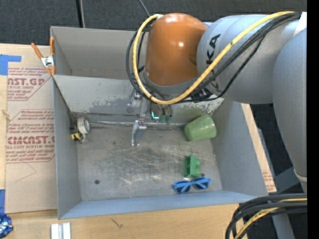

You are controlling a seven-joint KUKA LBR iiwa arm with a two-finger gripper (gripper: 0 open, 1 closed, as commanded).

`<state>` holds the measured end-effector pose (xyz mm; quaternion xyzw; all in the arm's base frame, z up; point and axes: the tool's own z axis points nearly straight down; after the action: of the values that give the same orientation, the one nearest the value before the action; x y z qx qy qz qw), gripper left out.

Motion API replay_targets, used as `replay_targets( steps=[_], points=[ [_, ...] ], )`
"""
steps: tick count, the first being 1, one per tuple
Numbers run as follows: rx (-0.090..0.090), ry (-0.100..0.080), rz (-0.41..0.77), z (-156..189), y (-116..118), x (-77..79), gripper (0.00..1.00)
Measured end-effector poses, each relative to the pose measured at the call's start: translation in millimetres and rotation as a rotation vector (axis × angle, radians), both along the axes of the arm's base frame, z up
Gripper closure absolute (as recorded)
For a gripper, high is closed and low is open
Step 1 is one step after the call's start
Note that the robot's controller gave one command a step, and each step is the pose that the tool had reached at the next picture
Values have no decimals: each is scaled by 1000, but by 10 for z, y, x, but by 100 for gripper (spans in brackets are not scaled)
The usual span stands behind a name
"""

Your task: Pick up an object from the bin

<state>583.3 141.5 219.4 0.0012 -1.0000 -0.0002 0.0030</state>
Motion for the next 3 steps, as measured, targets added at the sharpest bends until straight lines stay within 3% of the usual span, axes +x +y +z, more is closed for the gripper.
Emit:
replay_targets(
  steps=[1, 2, 3],
  points=[
    [-4, -1, -365, -1095, -274, -43, 0],
    [-1, -6, -363, -1065, -264, -29, 100],
    [2, -14, -386, -295, -203, -2, 100]
  ],
)
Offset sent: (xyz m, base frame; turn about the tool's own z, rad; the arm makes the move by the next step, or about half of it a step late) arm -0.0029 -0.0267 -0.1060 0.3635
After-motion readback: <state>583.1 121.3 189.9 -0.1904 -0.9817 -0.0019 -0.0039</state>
